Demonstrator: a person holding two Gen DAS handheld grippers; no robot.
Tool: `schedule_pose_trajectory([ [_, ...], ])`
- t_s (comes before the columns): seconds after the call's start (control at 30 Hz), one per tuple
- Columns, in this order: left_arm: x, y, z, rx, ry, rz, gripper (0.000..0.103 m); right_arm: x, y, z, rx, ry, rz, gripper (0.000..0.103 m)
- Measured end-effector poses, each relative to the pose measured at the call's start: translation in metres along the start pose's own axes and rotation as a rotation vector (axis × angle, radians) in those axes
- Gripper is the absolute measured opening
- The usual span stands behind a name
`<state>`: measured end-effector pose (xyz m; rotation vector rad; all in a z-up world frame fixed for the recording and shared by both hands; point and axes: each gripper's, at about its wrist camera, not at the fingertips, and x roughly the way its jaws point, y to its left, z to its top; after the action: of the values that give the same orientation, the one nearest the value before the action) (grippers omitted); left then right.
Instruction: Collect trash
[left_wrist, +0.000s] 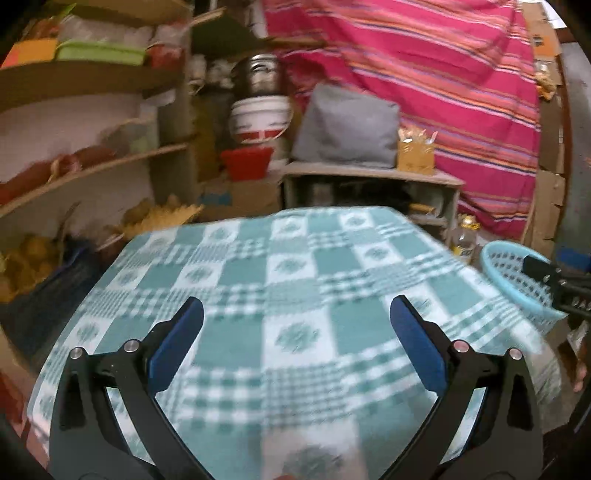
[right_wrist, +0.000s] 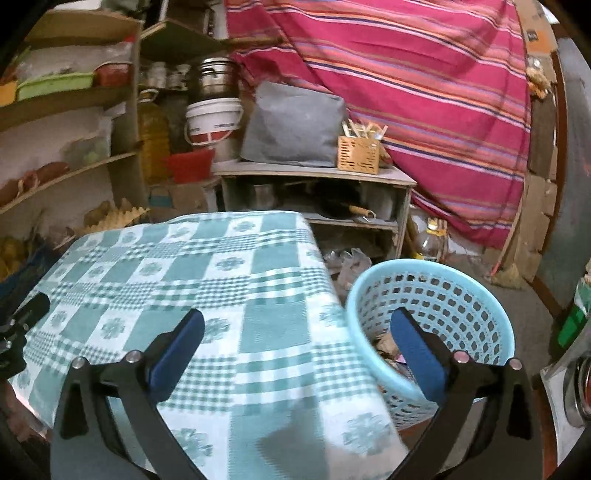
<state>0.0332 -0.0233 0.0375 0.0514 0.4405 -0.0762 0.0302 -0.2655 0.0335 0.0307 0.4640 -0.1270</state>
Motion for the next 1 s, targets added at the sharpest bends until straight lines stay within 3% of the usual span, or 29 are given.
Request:
schedule_pose_trajectory([
  [0.23,-0.011,0.034,-0.023,-0.071,-0.020,0.064,0.098,-0.019,0.030,-0.020,-0.023,-0.055,0.036,0.098],
  [0.47,-0.004,0.040,-0.025,-0.075,-0.049,0.135,0.098,-0.017,0.038,-0.032,-0.020,-0.080,0.020,0.099],
  [1.0,0.009,0.029,-0.028,-0.084,-0.115,0.127,0.098,-0.007,0.039,-0.036,-0.030,-0.120,-0.012,0.099],
])
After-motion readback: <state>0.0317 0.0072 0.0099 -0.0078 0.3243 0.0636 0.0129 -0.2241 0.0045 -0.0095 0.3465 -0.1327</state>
